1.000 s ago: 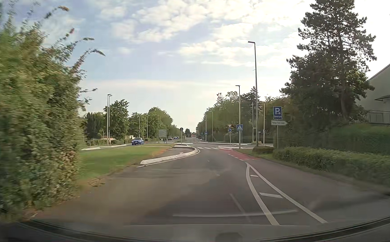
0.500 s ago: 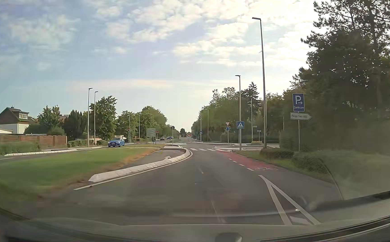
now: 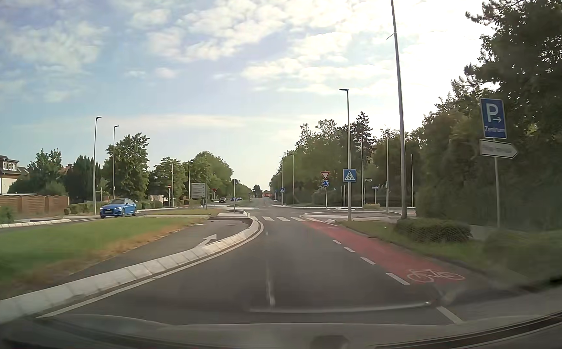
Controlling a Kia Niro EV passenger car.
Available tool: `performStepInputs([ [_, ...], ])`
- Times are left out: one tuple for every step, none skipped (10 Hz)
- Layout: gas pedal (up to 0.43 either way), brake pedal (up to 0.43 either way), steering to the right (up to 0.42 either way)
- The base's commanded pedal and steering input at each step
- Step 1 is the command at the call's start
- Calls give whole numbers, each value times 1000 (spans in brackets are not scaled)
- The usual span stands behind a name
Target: Follow the waypoints while adhering to traffic rules and regulations
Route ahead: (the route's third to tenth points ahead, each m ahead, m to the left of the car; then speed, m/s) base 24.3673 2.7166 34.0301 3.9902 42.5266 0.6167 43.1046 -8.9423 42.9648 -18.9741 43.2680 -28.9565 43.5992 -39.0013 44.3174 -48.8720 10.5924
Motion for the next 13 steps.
performStepInputs([
  [0,30,13],
  [0,30,12],
  [0,30,9],
  [0,30,5],
  [0,30,0],
  [0,30,-6],
  [0,30,-12],
  [0,30,-19],
  [0,30,-24],
  [0,30,-30],
  [0,30,-36],
  [0,30,-41],
  [0,37,-47],
])
